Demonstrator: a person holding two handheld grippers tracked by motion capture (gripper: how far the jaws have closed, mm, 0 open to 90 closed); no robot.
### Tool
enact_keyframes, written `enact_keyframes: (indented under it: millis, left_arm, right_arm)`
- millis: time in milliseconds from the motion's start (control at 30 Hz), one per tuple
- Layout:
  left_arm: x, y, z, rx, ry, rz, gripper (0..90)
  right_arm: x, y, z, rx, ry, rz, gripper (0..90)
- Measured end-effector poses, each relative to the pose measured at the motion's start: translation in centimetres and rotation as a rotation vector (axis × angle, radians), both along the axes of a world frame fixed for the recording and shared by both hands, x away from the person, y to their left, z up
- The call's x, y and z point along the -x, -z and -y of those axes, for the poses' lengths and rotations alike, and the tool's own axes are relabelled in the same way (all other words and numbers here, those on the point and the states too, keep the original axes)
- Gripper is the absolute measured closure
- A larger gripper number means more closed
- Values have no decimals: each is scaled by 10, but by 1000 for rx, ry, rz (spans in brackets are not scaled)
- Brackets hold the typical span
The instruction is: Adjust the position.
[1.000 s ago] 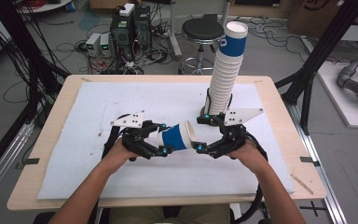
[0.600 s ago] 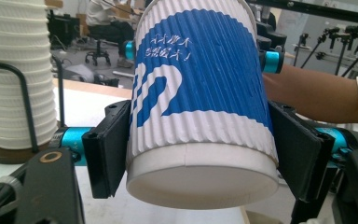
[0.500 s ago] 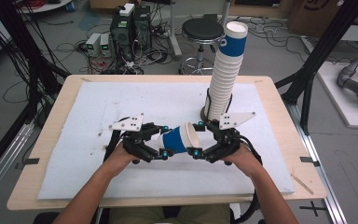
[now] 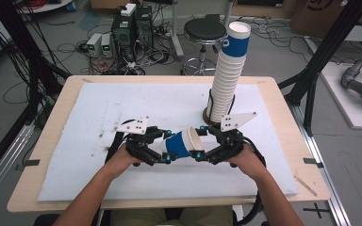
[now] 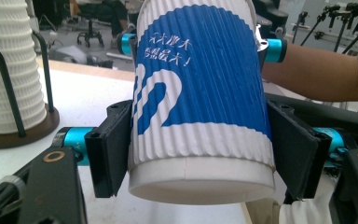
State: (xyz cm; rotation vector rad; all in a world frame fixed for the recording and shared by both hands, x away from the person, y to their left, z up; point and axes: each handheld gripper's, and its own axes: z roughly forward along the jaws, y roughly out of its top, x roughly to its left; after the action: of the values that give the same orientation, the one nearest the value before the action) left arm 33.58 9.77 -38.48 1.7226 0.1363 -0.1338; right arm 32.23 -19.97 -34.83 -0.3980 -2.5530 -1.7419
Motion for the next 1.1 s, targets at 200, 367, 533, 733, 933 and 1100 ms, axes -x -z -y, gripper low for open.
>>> enact_keyframes:
  millis: [200, 367, 533, 733, 933, 1100]
  left_arm:
    - [6, -10, 4, -226, -124, 75, 142]
    - [11, -19, 10, -361, -125, 187, 143]
    - [9, -20, 17, -412, -107, 207, 143]
    - [10, -18, 24, -418, -81, 202, 152]
    - [10, -16, 28, -433, -44, 196, 201]
    - [10, -12, 31, -457, -13, 191, 246]
  right_arm:
    - [-2, -3, -1, 89, 21, 26, 209]
    - [-4, -10, -6, 208, 41, 61, 207]
    - [-3, -18, -19, 311, 7, 111, 206]
    - [-1, -19, -36, 389, -24, 147, 206]
    - [-1, -18, -42, 403, -61, 141, 206]
    - [0, -15, -45, 431, -89, 141, 206]
